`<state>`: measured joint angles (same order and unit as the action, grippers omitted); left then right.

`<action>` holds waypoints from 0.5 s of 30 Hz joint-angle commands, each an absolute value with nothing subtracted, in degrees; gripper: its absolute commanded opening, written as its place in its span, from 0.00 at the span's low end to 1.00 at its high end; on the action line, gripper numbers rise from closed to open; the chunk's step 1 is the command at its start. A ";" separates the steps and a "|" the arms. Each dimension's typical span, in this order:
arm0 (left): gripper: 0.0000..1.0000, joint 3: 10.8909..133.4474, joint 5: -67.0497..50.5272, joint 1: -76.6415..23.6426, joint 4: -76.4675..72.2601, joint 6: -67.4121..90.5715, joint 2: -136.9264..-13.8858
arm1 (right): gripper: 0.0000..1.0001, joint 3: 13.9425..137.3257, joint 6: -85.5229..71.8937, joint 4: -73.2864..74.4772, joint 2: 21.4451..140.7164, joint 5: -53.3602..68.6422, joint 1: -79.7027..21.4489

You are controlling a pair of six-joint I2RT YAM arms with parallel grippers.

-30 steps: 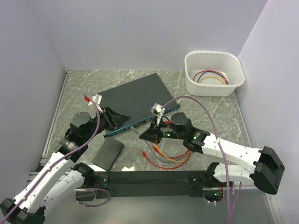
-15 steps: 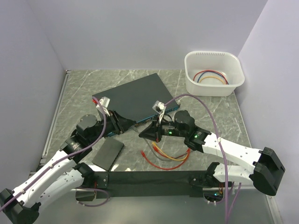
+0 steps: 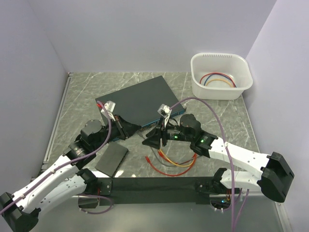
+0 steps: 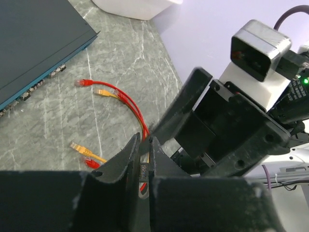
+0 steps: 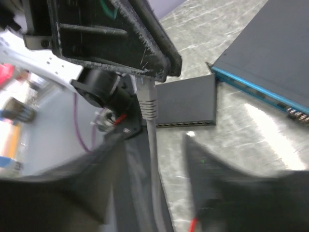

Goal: Insert the plug into the switch port

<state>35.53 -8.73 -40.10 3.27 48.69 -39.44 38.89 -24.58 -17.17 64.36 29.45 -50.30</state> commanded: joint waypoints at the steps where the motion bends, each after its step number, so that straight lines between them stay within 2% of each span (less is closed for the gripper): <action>1: 0.01 35.08 -8.87 -41.04 0.45 46.24 -38.59 | 0.72 41.22 -23.03 -18.11 63.28 29.09 -50.01; 3: 0.01 34.19 -11.23 -41.13 -2.97 44.57 -37.28 | 0.80 41.83 -22.59 -17.93 62.49 30.05 -49.92; 5: 0.00 32.18 -12.39 -41.31 -5.35 42.38 -35.78 | 0.82 42.98 -22.59 -18.02 62.31 32.07 -49.83; 12: 0.00 28.13 -19.77 -41.31 -17.64 36.92 -31.64 | 0.80 44.73 -25.22 -22.50 63.37 37.79 -49.13; 15: 0.01 27.25 -21.71 -41.31 -19.86 36.56 -31.73 | 0.76 45.79 -25.57 -23.47 64.42 38.84 -49.13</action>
